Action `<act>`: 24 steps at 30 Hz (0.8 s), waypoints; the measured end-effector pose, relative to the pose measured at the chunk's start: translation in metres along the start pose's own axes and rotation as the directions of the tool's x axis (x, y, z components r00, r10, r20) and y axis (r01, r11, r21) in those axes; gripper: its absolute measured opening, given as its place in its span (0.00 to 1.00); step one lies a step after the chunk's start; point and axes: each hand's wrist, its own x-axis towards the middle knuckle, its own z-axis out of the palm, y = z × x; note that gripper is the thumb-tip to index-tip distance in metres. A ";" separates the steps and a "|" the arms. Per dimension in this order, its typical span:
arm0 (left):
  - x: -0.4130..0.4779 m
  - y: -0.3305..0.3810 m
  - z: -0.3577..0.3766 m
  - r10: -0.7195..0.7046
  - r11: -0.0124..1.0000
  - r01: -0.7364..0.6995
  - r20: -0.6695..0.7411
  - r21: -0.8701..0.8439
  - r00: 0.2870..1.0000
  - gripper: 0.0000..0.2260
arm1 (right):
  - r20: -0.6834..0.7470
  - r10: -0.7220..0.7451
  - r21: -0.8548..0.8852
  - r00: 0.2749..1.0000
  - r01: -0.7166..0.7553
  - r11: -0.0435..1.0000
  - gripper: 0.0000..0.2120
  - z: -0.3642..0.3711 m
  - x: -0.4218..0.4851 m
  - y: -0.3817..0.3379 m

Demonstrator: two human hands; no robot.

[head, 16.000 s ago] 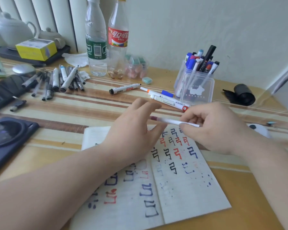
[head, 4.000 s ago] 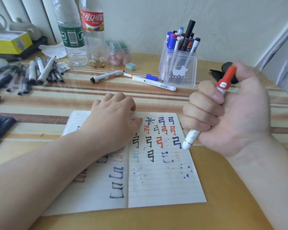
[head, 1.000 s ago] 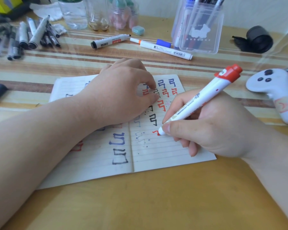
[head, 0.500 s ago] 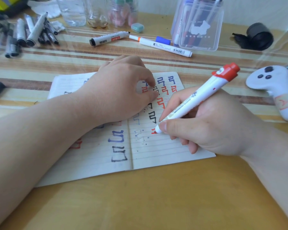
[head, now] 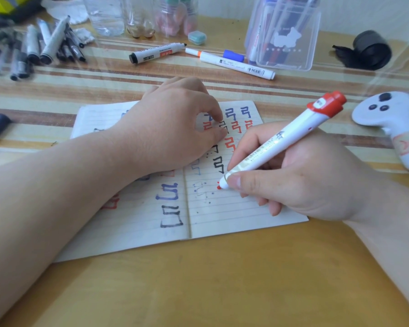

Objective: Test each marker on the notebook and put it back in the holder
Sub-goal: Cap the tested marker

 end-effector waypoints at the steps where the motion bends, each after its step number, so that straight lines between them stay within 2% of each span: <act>1: 0.000 0.000 0.000 0.000 1.000 0.000 -0.002 0.000 1.000 0.14 | 0.000 0.035 -0.018 0.999 -0.035 0.999 0.16 0.002 0.001 0.002; 7: 0.000 -0.001 0.000 -0.001 1.000 0.001 0.001 -0.004 1.000 0.16 | 0.016 0.198 -0.052 0.980 -0.197 0.979 0.28 0.014 0.006 0.011; 9: 0.000 -0.002 0.000 0.008 1.000 -0.008 -0.005 -0.005 1.000 0.14 | 0.021 0.167 -0.052 0.986 -0.166 0.985 0.25 0.009 0.002 0.006; 12: 0.000 -0.003 0.001 0.015 1.000 -0.015 -0.010 0.002 1.000 0.12 | 0.021 0.005 0.018 1.000 -0.006 1.000 0.14 0.002 0.001 0.002; 19: 0.000 -0.002 0.001 0.016 1.000 -0.016 -0.019 0.000 1.000 0.15 | 0.001 -0.071 0.066 0.997 0.071 0.995 0.09 -0.005 -0.003 0.001; 22: 0.000 -0.001 0.001 0.011 1.000 -0.011 -0.016 -0.003 1.000 0.15 | 0.025 0.076 -0.040 0.997 -0.075 0.996 0.17 0.002 0.001 0.010; 24: 0.000 -0.001 0.001 0.008 1.000 -0.008 -0.013 -0.005 1.000 0.16 | 0.000 0.154 -0.034 0.988 -0.154 0.988 0.22 0.010 0.003 0.014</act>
